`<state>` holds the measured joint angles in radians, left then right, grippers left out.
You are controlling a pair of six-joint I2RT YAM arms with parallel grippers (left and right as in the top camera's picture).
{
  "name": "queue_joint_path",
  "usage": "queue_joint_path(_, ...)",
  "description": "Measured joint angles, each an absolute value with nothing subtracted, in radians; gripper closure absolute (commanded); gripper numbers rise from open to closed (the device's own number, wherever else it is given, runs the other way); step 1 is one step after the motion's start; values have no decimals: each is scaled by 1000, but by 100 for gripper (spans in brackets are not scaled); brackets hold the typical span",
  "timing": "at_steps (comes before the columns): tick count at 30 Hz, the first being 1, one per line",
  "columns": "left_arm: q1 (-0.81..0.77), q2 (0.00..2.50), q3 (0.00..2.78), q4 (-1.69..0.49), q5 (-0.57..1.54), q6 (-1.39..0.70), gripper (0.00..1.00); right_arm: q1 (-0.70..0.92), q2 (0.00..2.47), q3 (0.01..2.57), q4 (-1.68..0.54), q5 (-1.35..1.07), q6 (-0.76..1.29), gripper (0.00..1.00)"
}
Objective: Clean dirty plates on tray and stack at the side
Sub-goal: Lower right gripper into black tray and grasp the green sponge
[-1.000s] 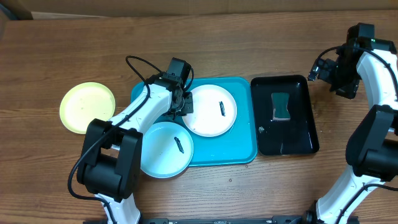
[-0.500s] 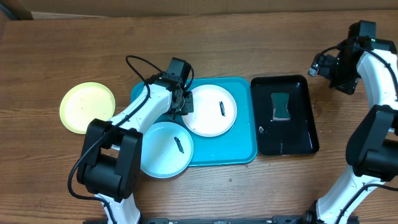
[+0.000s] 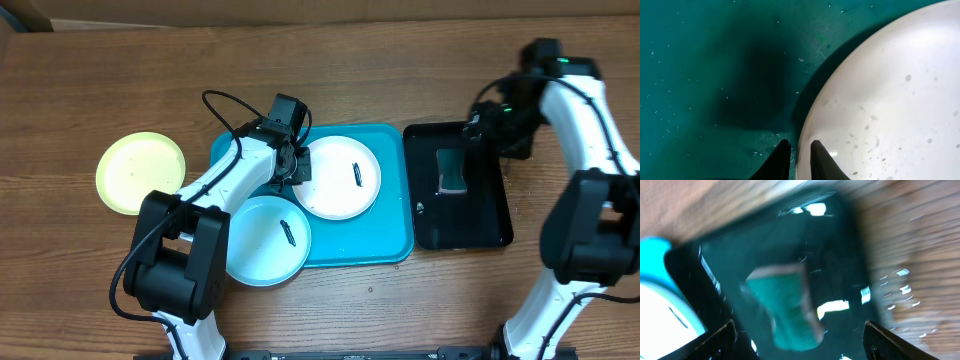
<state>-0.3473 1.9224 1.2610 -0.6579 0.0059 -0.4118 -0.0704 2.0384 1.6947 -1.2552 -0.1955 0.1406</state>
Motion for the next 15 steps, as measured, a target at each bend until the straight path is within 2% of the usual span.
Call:
queue_joint_path(7, -347, 1922, 1261, -658, 6, -412, 83, 97, 2038, 1683, -1303, -62, 137, 17)
queue_joint_path(13, -347, 1922, 1261, -658, 6, -412, 83, 147, 2035, 1581, -1237, 51, 166, 18)
queue_joint_path(15, -347, 1922, 1261, -658, 6, -412, 83, 146, 2035, 1545, -1212, 68, 171, 22)
